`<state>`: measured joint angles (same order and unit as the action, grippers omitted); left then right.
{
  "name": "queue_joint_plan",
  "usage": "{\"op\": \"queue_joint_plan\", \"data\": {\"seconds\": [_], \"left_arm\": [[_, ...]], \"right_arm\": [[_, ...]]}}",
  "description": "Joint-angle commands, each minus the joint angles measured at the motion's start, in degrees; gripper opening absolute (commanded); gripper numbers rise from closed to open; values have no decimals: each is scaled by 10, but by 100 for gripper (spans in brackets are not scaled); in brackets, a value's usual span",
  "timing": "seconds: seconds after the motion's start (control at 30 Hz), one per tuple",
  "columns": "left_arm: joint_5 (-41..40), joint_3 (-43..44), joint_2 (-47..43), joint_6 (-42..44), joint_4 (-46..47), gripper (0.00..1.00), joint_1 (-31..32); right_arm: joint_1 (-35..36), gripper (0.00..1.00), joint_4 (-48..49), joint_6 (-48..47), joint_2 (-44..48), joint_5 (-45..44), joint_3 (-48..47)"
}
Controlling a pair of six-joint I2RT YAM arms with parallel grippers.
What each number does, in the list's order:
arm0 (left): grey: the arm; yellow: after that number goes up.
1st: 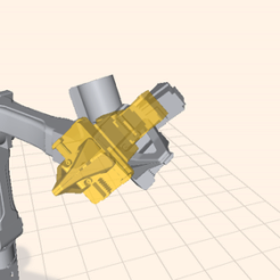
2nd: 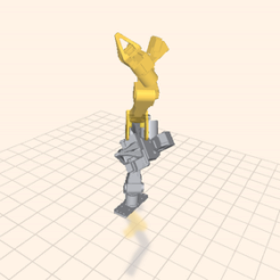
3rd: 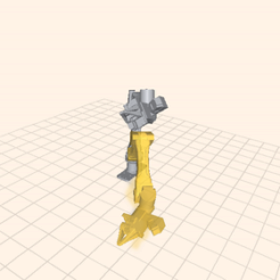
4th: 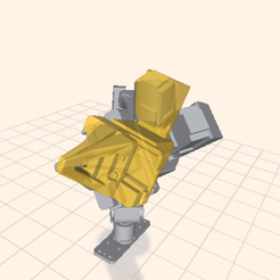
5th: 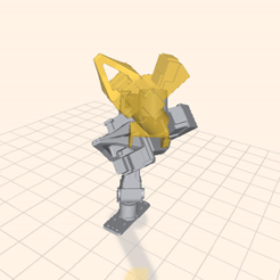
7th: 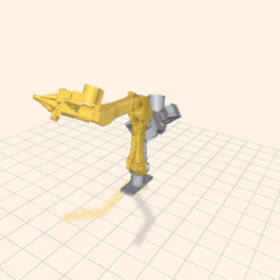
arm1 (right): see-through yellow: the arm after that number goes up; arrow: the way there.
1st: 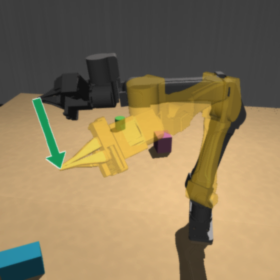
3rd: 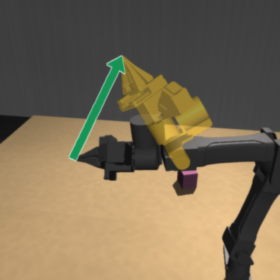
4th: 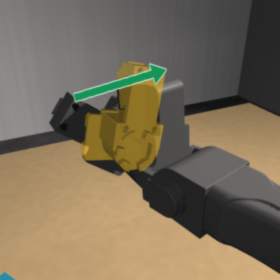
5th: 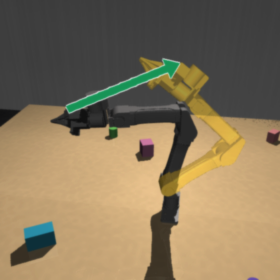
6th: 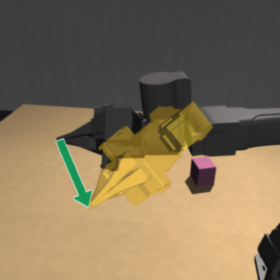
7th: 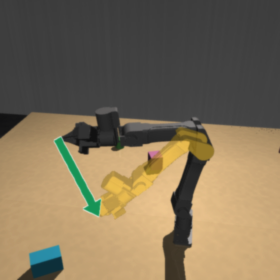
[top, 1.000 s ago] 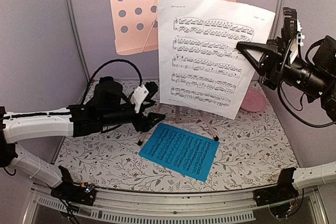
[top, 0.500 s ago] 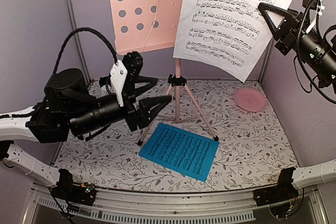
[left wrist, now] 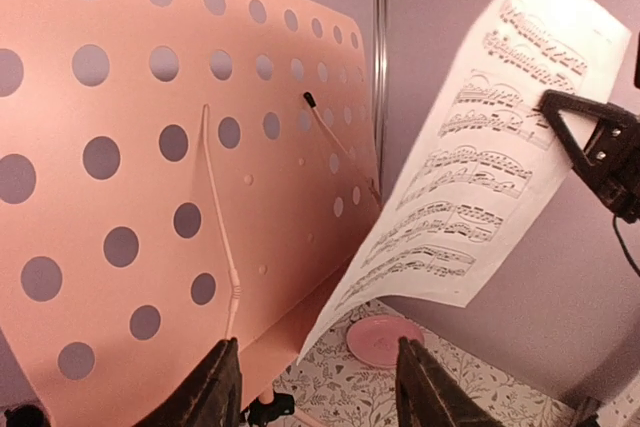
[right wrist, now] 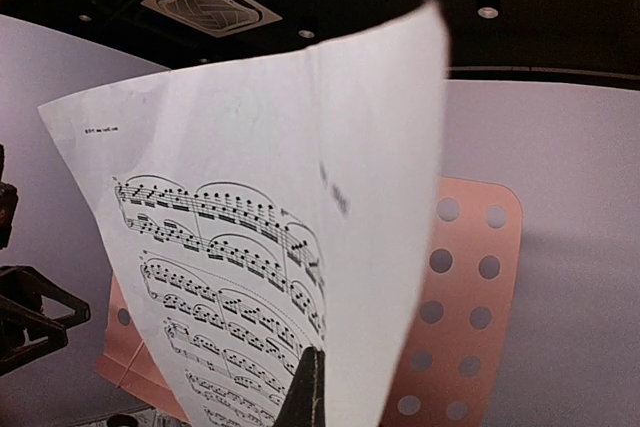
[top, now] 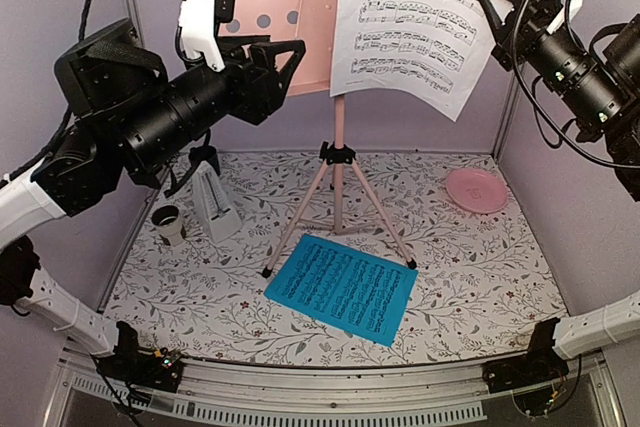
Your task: Set up the instrument practice props
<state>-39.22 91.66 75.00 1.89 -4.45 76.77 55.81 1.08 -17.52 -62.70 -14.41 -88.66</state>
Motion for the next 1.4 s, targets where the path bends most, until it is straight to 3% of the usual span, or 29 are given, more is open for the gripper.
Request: {"op": "queue_joint_plan", "data": {"seconds": [0.0, 0.27, 0.77, 1.17, 1.37], "left_arm": [[-3, 51, 20, -24, -40, 54, -47], [58, 135, 71, -66, -91, 51, -127], [77, 238, 168, -74, -127, 46, -153], [68, 197, 149, -49, -64, 19, -157], [77, 163, 133, -30, -25, 0, -157]], "right_arm": [[-16, 0, 47, -22, -11, -16, -22], [-50, 0, 74, -8, -44, -7, -51], [-66, 0, 83, 9, -101, 3, -118], [-69, 0, 83, 6, -142, -39, -128], [-78, 0, 87, 5, -150, -53, -127]]}}
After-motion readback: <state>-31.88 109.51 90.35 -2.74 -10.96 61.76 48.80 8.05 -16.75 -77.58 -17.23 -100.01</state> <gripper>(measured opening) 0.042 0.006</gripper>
